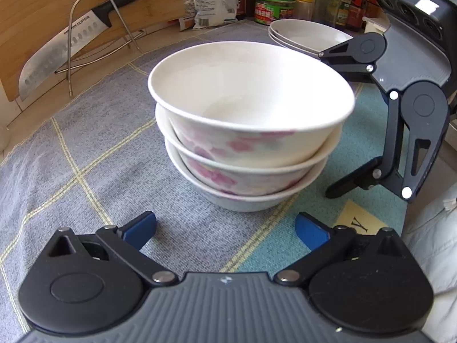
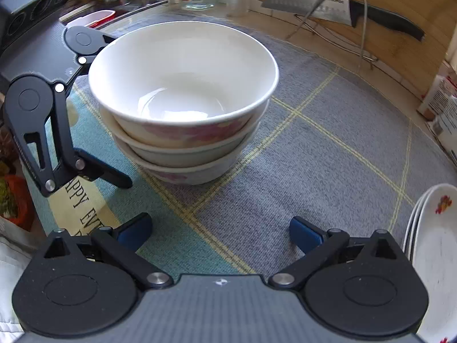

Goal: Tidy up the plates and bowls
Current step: 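Close both tools on opposite rims of the three-bowl stack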

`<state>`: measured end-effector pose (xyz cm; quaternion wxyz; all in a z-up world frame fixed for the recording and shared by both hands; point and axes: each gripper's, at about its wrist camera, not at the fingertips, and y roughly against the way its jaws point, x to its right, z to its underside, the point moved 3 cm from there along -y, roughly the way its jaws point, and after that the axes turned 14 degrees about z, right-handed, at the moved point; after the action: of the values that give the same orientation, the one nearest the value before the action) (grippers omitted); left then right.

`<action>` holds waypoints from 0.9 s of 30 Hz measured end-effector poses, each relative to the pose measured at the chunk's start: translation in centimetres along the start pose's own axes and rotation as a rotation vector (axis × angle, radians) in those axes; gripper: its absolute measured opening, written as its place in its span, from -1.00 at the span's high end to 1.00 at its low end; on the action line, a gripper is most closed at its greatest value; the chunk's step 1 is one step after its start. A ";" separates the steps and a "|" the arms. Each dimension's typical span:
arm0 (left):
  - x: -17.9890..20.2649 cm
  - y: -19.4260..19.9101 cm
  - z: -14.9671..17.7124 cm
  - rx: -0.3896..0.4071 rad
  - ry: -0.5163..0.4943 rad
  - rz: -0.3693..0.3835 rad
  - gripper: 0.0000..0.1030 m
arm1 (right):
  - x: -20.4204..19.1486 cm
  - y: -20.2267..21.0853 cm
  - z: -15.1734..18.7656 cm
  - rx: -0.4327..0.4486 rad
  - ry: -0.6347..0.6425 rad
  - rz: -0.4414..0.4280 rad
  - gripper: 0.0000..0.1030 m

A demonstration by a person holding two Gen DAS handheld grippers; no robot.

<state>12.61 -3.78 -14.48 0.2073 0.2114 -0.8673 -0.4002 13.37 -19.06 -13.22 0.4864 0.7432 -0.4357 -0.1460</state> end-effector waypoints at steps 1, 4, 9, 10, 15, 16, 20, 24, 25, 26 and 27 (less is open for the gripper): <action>0.0 0.0 -0.1 -0.001 0.007 -0.004 -1.00 | 0.0 0.0 0.0 0.005 0.011 -0.007 -1.00; -0.2 -0.1 -0.3 -0.014 0.027 -0.014 -1.00 | 0.0 0.0 0.1 0.023 0.030 -0.022 -1.00; -0.4 -0.3 -0.7 -0.023 0.055 -0.032 -1.00 | 0.4 0.5 0.9 0.094 0.060 -0.054 -1.00; -0.4 -0.4 -0.8 -0.024 0.061 -0.036 -1.00 | 0.3 0.6 1.1 0.104 0.060 -0.056 -1.00; -0.4 -0.4 -0.8 -0.015 0.067 -0.043 -1.00 | 0.5 0.7 1.2 0.115 0.063 -0.062 -1.00; -0.4 -0.4 -0.8 -0.014 0.063 -0.040 -1.00 | 0.5 0.8 1.2 0.115 0.063 -0.063 -1.00; -0.6 -0.3 -0.6 0.010 0.026 -0.019 -1.00 | 0.4 0.7 0.9 0.100 0.065 -0.060 -1.00; -0.8 -0.2 -0.4 0.035 -0.004 -0.001 -1.00 | 0.4 0.2 0.2 0.072 0.063 -0.055 -1.00; -0.9 -0.2 -0.4 0.037 -0.013 0.005 -1.00 | 0.4 0.1 0.0 0.065 0.064 -0.053 -1.00; -1.0 -0.2 -0.4 0.038 -0.021 0.011 -1.00 | 0.4 0.1 0.0 0.065 0.064 -0.053 -1.00; -1.0 -0.2 -0.5 0.040 -0.029 0.017 -1.00 | 0.4 0.0 -0.2 0.057 0.067 -0.053 -1.00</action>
<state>13.74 -3.62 -14.55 0.1941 0.2022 -0.8797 -0.3841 13.66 -19.25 -13.04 0.4753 0.7724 -0.4034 -0.1213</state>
